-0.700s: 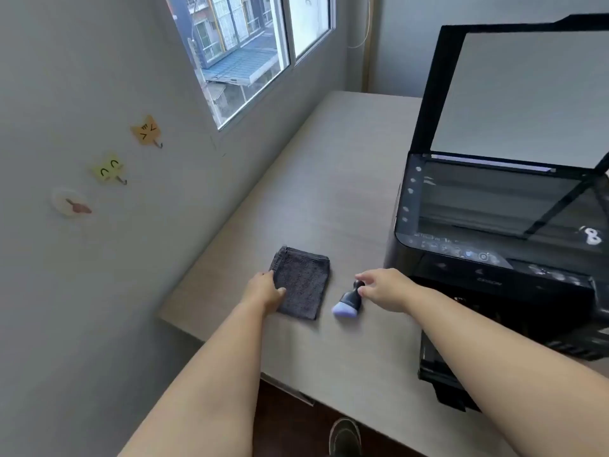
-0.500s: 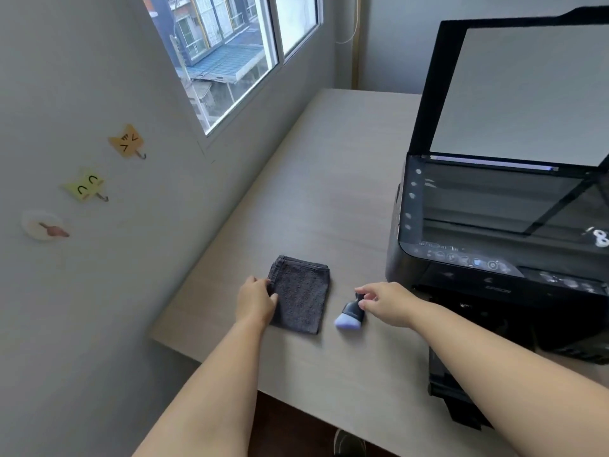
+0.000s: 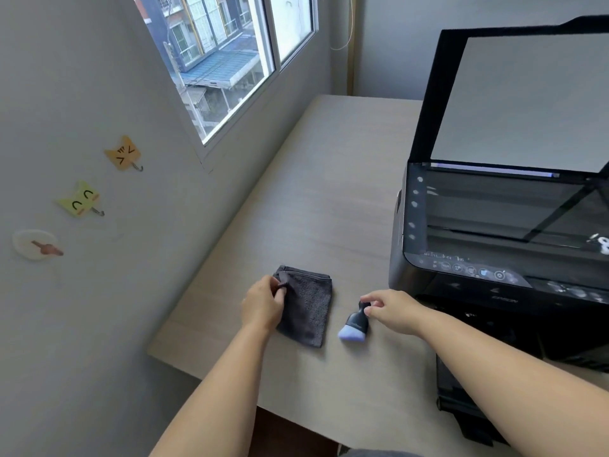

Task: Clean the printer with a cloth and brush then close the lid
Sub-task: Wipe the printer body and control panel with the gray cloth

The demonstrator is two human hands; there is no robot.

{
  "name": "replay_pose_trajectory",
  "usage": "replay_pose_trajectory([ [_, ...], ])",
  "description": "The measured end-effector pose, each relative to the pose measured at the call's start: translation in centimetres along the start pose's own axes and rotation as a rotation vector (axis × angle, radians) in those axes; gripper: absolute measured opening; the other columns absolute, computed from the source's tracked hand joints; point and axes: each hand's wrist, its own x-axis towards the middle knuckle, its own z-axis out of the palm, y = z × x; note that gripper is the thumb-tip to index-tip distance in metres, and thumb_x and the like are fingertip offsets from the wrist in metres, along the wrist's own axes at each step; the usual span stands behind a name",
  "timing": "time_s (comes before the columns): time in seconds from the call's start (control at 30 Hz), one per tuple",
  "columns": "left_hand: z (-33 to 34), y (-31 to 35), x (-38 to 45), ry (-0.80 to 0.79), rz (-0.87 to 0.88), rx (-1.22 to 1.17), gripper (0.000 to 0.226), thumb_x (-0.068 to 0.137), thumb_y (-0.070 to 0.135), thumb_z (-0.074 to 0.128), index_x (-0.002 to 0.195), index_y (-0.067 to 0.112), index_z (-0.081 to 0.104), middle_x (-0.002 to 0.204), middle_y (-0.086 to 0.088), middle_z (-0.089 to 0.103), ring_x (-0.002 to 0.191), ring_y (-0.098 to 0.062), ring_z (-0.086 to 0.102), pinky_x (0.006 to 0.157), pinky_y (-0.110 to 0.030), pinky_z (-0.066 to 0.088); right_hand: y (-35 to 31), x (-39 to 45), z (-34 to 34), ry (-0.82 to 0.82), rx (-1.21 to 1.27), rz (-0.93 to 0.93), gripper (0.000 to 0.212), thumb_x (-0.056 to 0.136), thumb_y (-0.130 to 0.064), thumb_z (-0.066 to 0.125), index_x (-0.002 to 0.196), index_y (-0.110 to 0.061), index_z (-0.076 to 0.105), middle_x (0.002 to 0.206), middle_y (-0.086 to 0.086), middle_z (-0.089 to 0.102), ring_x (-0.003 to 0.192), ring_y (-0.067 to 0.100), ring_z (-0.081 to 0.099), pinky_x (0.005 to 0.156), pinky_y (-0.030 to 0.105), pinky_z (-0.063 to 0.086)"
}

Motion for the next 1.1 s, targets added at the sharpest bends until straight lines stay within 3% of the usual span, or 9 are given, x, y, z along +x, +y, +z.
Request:
replay_pose_trajectory([
  [0.13,-2.5,3.4,0.2,-0.079,0.108,-0.296,0.003,0.096,0.027,0.052,0.093,0.028,0.053,0.079,-0.010,0.065,0.066,-0.021,0.053,0.057,-0.030,0.038,-1.4,0.3,-0.1,-0.026,0.222,0.006,0.034,0.090,-0.026,0.057,0.124,-0.026,0.062,0.112,0.001,0.064,0.097,0.010,0.058,0.088,0.020,0.040],
  [0.23,-5.5,6.7,1.1,-0.117,0.234,-0.311,0.010,0.096,0.029,0.049,0.090,0.036,0.051,0.076,-0.014,0.063,0.057,-0.019,0.045,0.053,-0.030,0.039,-4.0,0.8,-0.3,-0.042,0.383,-0.016,0.032,0.093,-0.020,0.052,0.123,-0.022,0.061,0.105,-0.001,0.063,0.076,0.009,0.051,0.067,0.017,0.039],
  [0.33,-8.4,11.3,1.7,-0.157,0.339,-0.361,0.009,0.096,0.030,0.049,0.092,0.038,0.053,0.084,-0.004,0.068,0.070,-0.021,0.056,0.065,-0.032,0.048,-7.0,1.0,-0.8,-0.038,0.471,-0.095,0.032,0.096,-0.020,0.047,0.124,-0.025,0.061,0.095,-0.009,0.059,0.083,0.008,0.048,0.064,0.014,0.033],
  [0.43,-11.2,16.0,1.5,-0.197,0.437,-0.458,0.008,0.097,0.030,0.051,0.092,0.036,0.053,0.086,-0.005,0.071,0.069,-0.021,0.060,0.068,-0.034,0.052,-9.1,0.7,-1.7,-0.103,0.668,-0.135,0.023,0.091,-0.027,0.055,0.110,-0.041,0.054,0.097,-0.011,0.058,0.088,0.009,0.049,0.080,0.023,0.038],
  [0.53,-13.8,19.9,0.9,-0.275,0.510,-0.588,0.004,0.095,0.029,0.054,0.092,0.032,0.054,0.084,-0.018,0.070,0.064,-0.024,0.058,0.061,-0.043,0.052,-9.6,0.8,-2.9,-0.149,0.811,-0.197,0.067,0.071,-0.045,0.071,0.127,-0.050,0.036,0.127,-0.017,0.052,0.113,0.016,0.048,0.093,0.038,0.041],
  [0.63,-15.6,23.0,0.2,-0.381,0.562,-0.769,0.003,0.099,0.019,0.052,0.096,0.020,0.053,0.074,-0.014,0.066,0.056,-0.024,0.057,0.052,-0.030,0.048,-9.5,0.9,-4.6,-0.090,0.931,-0.287,0.080,0.064,-0.042,0.080,0.132,-0.044,0.038,0.132,-0.020,0.052,0.120,0.011,0.050,0.098,0.038,0.041],
  [0.73,-17.1,25.7,-0.6,-0.396,0.589,-0.983,0.008,0.100,0.011,0.050,0.093,0.016,0.052,0.068,-0.008,0.063,0.052,-0.018,0.055,0.048,-0.024,0.046,-9.1,-0.2,-6.3,-0.002,0.966,-0.352,0.059,0.069,-0.029,0.082,0.123,-0.025,0.058,0.119,-0.004,0.068,0.111,0.016,0.063,0.098,0.036,0.049],
  [0.9,-18.0,28.0,0.5,-0.259,0.512,-1.130,0.007,0.097,0.014,0.055,0.091,0.018,0.055,0.072,-0.008,0.067,0.058,-0.020,0.061,0.052,-0.028,0.051,-5.9,-5.1,-8.1,0.120,1.086,-0.355,0.010,0.086,-0.012,0.069,0.092,-0.004,0.068,0.084,0.009,0.071,0.074,0.018,0.068,0.068,0.030,0.055],
  [1.1,-13.2,26.4,2.3,-0.253,0.280,-1.092,0.009,0.093,0.016,0.061,0.098,0.023,0.058,0.080,-0.005,0.064,0.067,-0.020,0.059,0.060,-0.033,0.048,-1.0,-12.7,-11.0,0.379,1.284,-0.514,0.025,0.083,-0.006,0.065,0.108,-0.007,0.069,0.106,0.014,0.071,0.098,0.024,0.067,0.087,0.033,0.055],
])
